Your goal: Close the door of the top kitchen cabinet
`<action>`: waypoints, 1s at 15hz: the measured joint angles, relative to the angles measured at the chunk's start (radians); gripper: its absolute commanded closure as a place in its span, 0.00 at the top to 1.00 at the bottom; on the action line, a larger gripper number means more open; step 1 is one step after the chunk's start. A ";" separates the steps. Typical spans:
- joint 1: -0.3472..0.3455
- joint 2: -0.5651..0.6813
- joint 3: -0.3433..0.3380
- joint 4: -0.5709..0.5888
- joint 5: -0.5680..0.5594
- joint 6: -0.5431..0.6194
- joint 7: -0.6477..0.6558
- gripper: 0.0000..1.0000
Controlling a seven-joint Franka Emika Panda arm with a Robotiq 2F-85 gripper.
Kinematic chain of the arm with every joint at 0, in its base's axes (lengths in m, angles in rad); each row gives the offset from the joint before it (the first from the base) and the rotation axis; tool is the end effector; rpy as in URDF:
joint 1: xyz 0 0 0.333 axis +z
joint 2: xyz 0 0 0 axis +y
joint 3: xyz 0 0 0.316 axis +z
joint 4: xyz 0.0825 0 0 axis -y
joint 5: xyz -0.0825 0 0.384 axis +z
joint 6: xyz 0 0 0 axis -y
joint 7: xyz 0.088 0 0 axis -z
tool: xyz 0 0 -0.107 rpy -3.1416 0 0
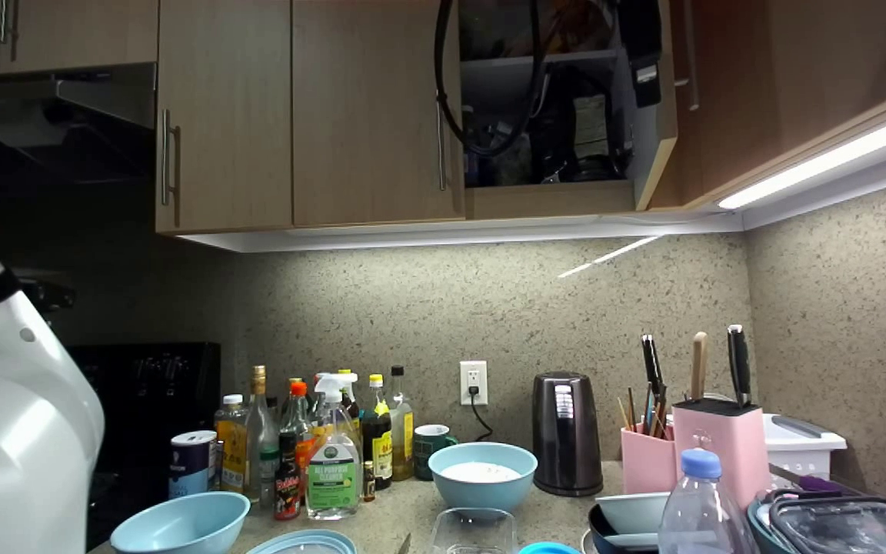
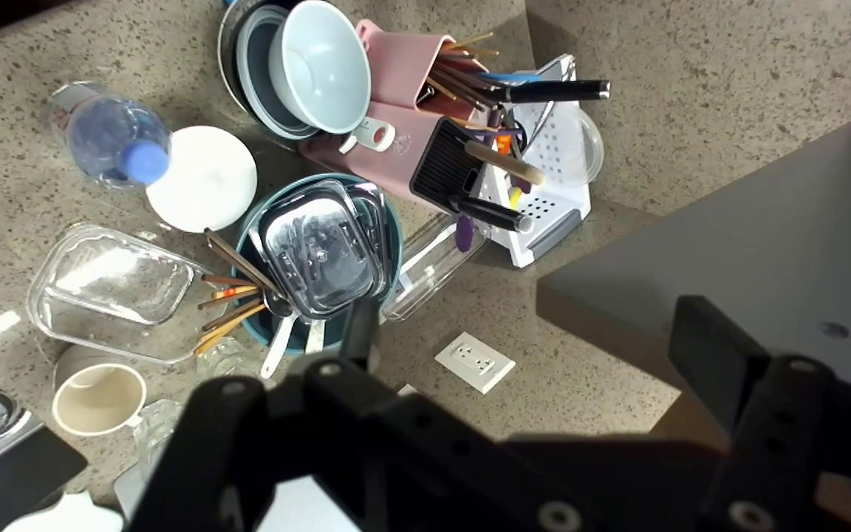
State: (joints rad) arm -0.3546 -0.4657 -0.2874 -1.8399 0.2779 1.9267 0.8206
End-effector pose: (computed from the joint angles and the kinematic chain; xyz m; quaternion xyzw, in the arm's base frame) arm 0.3314 -0.2762 0.7579 -0.6930 0.6421 -0.2389 0.2246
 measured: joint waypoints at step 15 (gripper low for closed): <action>0.025 0.044 -0.079 0.041 0.035 -0.005 -0.056 1.00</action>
State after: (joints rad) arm -0.3292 -0.4221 -0.3669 -1.7984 0.3128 1.9212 0.7648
